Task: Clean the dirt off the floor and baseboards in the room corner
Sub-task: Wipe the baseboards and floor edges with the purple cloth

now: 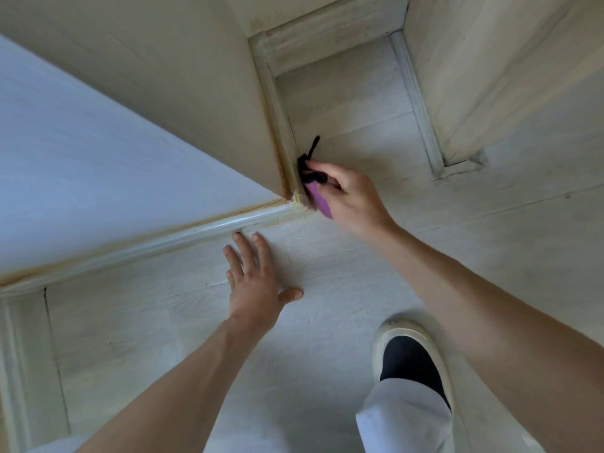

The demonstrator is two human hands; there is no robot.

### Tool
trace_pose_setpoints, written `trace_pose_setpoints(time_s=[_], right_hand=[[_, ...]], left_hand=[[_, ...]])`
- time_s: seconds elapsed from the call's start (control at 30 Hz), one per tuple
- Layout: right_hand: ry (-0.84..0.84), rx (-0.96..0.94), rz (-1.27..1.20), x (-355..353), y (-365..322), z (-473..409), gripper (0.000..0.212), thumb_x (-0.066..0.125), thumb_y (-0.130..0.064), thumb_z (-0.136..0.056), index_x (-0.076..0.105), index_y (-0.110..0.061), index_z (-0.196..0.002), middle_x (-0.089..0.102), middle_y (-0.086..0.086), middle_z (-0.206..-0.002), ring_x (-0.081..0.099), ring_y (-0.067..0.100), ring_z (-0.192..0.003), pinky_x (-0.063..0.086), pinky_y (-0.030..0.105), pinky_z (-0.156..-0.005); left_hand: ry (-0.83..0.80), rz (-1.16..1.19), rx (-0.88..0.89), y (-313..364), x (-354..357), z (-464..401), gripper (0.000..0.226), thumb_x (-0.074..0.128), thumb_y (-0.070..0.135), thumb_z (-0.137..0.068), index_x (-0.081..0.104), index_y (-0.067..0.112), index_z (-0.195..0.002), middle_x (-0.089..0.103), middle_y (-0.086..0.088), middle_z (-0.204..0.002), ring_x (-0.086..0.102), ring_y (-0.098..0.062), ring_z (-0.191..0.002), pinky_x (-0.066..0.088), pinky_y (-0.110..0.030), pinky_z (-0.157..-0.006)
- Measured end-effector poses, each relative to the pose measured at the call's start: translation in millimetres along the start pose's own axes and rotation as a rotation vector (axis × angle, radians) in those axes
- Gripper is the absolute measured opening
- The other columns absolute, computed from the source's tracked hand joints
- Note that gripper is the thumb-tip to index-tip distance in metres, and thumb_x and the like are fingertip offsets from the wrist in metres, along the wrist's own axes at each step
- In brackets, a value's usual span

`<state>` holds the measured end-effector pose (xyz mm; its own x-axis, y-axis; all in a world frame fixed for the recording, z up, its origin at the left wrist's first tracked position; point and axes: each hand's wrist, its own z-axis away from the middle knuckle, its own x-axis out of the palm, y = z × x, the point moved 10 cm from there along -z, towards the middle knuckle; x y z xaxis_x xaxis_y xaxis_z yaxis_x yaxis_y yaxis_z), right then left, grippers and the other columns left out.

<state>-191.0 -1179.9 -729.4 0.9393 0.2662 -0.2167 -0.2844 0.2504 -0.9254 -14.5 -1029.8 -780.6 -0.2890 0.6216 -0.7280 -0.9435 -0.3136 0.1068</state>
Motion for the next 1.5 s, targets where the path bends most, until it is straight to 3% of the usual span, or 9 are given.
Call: trace_pose_setpoints(time_s=[0.13,0.23,0.37,0.57,0.73,0.93,1.1,1.37,1.5], right_hand=[[0.120,-0.210,0.061,4,-55,-56,0.037,0.060,-0.002,-0.093,0.070,-0.006,-0.128,0.071,0.006,-0.124,0.067,0.014,-0.113,0.045,0.011,-0.099],[0.138,-0.349,0.218,11,-75,-46,0.036,0.058,-0.001,-0.086,0.073,-0.004,-0.119,0.064,0.013,-0.124,0.067,0.025,-0.107,0.046,0.014,-0.095],[0.025,-0.439,0.380,14,-58,19,0.033,0.054,-0.001,-0.090,0.072,-0.005,-0.117,0.061,0.009,-0.129,0.053,0.006,-0.087,0.045,0.021,-0.080],[0.119,-0.474,0.468,11,-82,-27,0.035,0.052,0.002,-0.083,0.075,-0.004,-0.110,0.068,0.014,-0.119,0.068,0.036,-0.099,0.056,0.043,-0.083],[0.020,-0.495,0.453,14,-59,39,0.031,0.055,0.002,-0.092,0.071,-0.008,-0.116,0.062,0.006,-0.130,0.065,0.029,-0.105,0.056,0.039,-0.086],[0.184,-0.420,0.407,12,-84,-34,0.034,0.059,0.002,-0.082,0.075,-0.004,-0.112,0.068,0.013,-0.122,0.068,0.032,-0.103,0.057,0.041,-0.084],[0.003,-0.439,0.429,10,-67,25,0.034,0.055,0.003,-0.091,0.073,-0.008,-0.118,0.065,0.004,-0.126,0.067,0.018,-0.099,0.053,0.025,-0.081],[0.162,-0.450,0.478,14,-90,-45,0.038,0.057,-0.004,-0.084,0.074,-0.006,-0.117,0.068,0.015,-0.118,0.069,0.036,-0.098,0.057,0.042,-0.080],[-0.039,-0.426,0.437,8,-64,17,0.034,0.056,0.000,-0.092,0.073,-0.012,-0.119,0.067,0.002,-0.122,0.068,0.016,-0.099,0.053,0.030,-0.079]], left_hand=[[-0.005,0.000,-0.002,0,-2,1,0.131,0.068,0.064,-0.084,-0.026,0.012,-0.157,-0.040,-0.020,-0.159,-0.026,-0.050,-0.149,0.009,-0.058,-0.124],[-0.012,-0.012,-0.017,0,-2,0,0.131,0.068,0.064,-0.084,-0.026,0.012,-0.157,-0.039,-0.021,-0.159,-0.025,-0.049,-0.150,0.010,-0.057,-0.124],[-0.009,-0.022,-0.023,-1,0,-1,0.132,0.068,0.066,-0.083,-0.027,0.011,-0.157,-0.038,-0.022,-0.160,-0.024,-0.049,-0.150,0.011,-0.057,-0.126],[-0.002,-0.020,-0.017,-1,-1,0,0.132,0.071,0.064,-0.082,-0.023,0.011,-0.158,-0.035,-0.022,-0.161,-0.022,-0.049,-0.151,0.013,-0.059,-0.125],[0.012,-0.022,-0.013,-1,-2,0,0.131,0.069,0.065,-0.083,-0.023,0.010,-0.158,-0.036,-0.023,-0.161,-0.022,-0.049,-0.151,0.013,-0.058,-0.126],[-0.004,-0.005,-0.012,-1,-1,0,0.131,0.071,0.062,-0.084,-0.025,0.011,-0.157,-0.040,-0.021,-0.159,-0.025,-0.049,-0.150,0.009,-0.059,-0.126],[-0.005,-0.003,-0.014,0,-1,1,0.131,0.070,0.062,-0.084,-0.025,0.010,-0.157,-0.040,-0.022,-0.159,-0.024,-0.050,-0.150,0.011,-0.058,-0.125],[-0.023,0.010,-0.010,-1,0,1,0.131,0.072,0.060,-0.084,-0.026,0.013,-0.157,-0.042,-0.019,-0.158,-0.027,-0.048,-0.149,0.009,-0.059,-0.124],[-0.021,0.001,-0.009,0,0,1,0.130,0.069,0.062,-0.085,-0.027,0.011,-0.157,-0.042,-0.021,-0.158,-0.026,-0.049,-0.149,0.010,-0.058,-0.124]])
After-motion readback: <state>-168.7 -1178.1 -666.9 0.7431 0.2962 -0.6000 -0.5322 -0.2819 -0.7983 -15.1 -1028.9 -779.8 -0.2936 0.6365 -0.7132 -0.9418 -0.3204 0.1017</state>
